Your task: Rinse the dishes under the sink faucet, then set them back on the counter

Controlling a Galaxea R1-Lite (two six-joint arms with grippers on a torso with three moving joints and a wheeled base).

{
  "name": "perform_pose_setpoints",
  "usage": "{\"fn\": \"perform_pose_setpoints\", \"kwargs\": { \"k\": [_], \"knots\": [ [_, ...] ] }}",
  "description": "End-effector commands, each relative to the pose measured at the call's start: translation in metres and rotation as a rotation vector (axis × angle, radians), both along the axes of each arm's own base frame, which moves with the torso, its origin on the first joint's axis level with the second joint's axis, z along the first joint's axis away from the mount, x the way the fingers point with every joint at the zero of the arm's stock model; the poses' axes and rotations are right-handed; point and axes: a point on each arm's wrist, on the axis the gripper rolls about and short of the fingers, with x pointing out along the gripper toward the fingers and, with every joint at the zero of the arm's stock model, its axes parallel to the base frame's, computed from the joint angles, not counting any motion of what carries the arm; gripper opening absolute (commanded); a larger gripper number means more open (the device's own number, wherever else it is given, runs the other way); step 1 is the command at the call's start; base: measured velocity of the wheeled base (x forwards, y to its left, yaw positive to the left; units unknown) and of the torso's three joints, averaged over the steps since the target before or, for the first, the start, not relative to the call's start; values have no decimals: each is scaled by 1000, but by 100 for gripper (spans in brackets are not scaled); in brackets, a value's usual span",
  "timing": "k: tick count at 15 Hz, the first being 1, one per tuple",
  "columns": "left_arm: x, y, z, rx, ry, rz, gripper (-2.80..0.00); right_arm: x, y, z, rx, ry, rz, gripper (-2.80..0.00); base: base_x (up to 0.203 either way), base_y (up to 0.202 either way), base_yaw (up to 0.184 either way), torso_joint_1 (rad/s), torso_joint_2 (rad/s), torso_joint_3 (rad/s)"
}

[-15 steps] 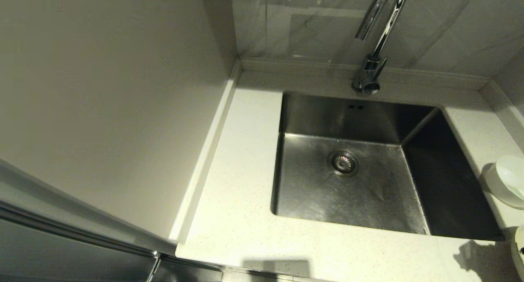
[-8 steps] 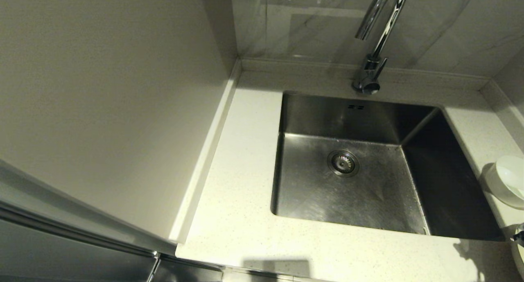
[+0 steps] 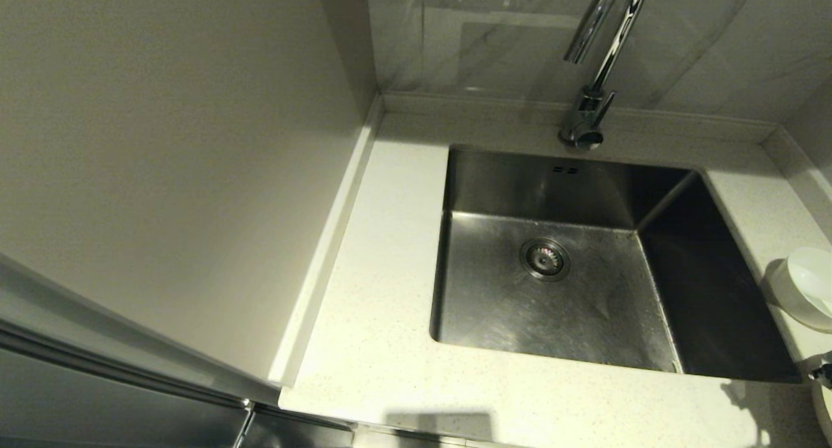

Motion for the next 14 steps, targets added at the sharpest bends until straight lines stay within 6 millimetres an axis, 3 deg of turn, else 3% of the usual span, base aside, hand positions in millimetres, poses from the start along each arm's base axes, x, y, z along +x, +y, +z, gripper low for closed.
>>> {"fn": "perform_pose_setpoints", "kwargs": {
  "k": [1,8,14],
  "knots": [
    [0,0,0,-1,-4,0,-280,0,0,0,2,-11,-8,0,0,0,0,0,0,0],
    [0,0,0,-1,-5,0,-280,-4,1,5,11,-61,-28,0,0,0,0,0,0,0],
    [0,0,0,-1,-4,0,-280,-4,1,22,5,-170,-23,0,0,0,0,0,0,0]
  ]
}}
